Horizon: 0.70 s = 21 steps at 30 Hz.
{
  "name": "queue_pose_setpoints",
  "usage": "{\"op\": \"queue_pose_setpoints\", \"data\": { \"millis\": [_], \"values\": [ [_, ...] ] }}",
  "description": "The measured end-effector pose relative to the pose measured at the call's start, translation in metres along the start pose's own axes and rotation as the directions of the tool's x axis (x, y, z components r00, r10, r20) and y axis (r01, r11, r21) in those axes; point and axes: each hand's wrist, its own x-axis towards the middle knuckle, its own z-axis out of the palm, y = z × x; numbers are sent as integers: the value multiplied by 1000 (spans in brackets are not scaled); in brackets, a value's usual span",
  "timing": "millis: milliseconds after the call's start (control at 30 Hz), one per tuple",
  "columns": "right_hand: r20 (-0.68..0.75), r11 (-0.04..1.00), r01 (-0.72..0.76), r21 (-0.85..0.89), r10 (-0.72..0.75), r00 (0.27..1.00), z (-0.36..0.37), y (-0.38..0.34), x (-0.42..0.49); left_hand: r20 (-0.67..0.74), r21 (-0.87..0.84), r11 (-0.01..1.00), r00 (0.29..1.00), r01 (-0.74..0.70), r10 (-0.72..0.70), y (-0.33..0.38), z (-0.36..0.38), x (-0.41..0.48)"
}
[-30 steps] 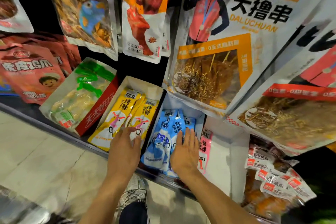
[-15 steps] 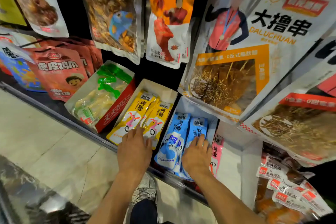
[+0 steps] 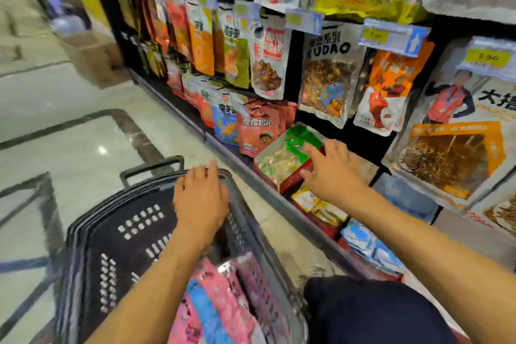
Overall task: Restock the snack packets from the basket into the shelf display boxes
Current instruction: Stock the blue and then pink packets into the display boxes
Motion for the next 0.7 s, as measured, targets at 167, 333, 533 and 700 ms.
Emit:
{"op": "queue_pose_setpoints", "data": {
  "millis": [167,333,533,700],
  "values": [
    [6,938,347,9,-348,938,-11,-130,-26,76,146,967,972,208,-220,-120,-18,-72],
    [269,837,547,-17,-523,809,101,-221,-106,424,153,935,833,319,-354,-145,42,-188],
    [619,958,261,119,-277,734,230,-224,-151,689,-21,638,474,770,-549,-146,121,-253],
    [707,976,57,208,-190,681,304,-220,-142,759,-42,228,180,973,-626,-159,180,-253]
  ]
}}
